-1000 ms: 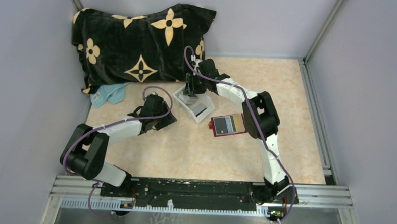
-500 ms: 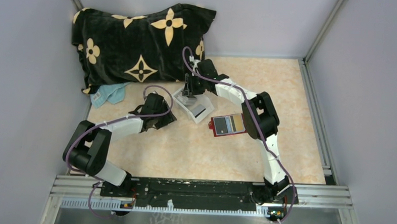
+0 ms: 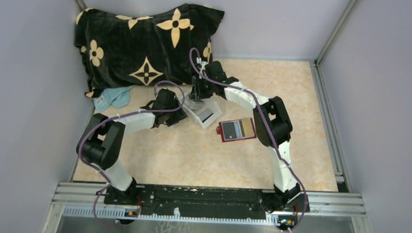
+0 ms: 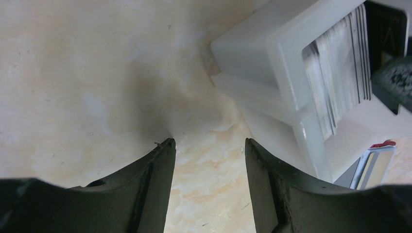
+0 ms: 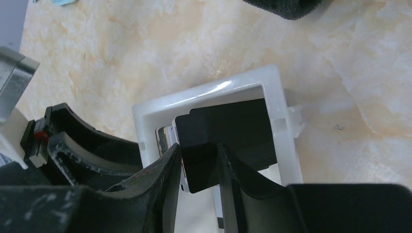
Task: Put the credit cards into the card holder
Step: Pick up the credit card from the storage box, then turn over the card slot in the card holder.
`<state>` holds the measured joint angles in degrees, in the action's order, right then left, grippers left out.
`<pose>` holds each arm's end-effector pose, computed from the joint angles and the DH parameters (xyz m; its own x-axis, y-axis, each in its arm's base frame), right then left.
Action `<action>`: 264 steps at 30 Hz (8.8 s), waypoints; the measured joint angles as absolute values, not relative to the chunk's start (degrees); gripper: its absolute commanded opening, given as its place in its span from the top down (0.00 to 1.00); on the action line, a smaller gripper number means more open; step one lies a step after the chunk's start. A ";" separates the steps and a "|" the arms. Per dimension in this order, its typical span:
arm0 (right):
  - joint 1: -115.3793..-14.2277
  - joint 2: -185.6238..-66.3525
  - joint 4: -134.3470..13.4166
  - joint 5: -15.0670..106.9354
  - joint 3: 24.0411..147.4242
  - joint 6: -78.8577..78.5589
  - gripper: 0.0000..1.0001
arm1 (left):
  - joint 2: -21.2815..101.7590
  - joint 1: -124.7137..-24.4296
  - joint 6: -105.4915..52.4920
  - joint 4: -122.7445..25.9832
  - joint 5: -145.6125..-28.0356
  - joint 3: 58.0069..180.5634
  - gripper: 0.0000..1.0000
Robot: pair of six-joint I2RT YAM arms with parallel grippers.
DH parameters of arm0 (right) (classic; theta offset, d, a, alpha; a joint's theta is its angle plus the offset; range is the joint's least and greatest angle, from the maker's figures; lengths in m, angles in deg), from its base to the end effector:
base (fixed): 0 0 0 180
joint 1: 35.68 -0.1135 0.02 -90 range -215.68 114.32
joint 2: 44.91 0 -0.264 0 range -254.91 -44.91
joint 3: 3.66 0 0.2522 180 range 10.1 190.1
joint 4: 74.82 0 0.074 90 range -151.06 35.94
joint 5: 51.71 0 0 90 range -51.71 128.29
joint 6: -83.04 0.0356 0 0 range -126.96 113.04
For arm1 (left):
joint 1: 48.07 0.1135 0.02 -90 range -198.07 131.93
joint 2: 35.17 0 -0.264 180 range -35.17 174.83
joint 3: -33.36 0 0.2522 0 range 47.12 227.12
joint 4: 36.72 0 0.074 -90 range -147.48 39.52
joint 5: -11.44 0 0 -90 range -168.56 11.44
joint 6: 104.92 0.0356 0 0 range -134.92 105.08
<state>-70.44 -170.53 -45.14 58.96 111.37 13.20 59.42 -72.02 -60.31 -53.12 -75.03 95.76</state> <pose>0.4065 0.2974 0.2124 -0.7586 -0.1340 -0.6376 -0.5254 0.7044 0.4772 0.2997 -0.1307 0.1602 -0.7433 -0.4473 -0.4974 -0.2296 0.8689 -0.4385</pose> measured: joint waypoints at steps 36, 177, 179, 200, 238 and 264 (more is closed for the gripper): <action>-73.76 -164.48 -38.30 35.07 109.80 1.31 0.99 | 68.45 -70.55 -58.25 -55.24 -75.12 107.19 0.37; -69.24 -94.69 -69.33 52.99 40.08 23.10 0.71 | 46.65 -86.77 -71.10 -2.15 -111.10 80.02 1.00; -69.24 -94.73 -69.66 53.06 40.08 23.19 0.70 | 46.68 -86.29 -71.76 -1.19 -111.82 79.45 1.00; -68.23 -99.04 -76.20 58.89 37.02 26.73 0.76 | 52.99 -84.56 -76.57 9.13 -117.39 78.34 1.00; -60.93 -103.91 -53.31 32.03 42.92 17.07 1.00 | 59.94 -91.49 -61.07 -23.79 -97.06 89.03 0.57; -56.10 -110.86 -53.90 22.00 42.92 14.42 1.00 | 68.80 -95.60 -58.71 -33.95 -87.40 97.92 0.57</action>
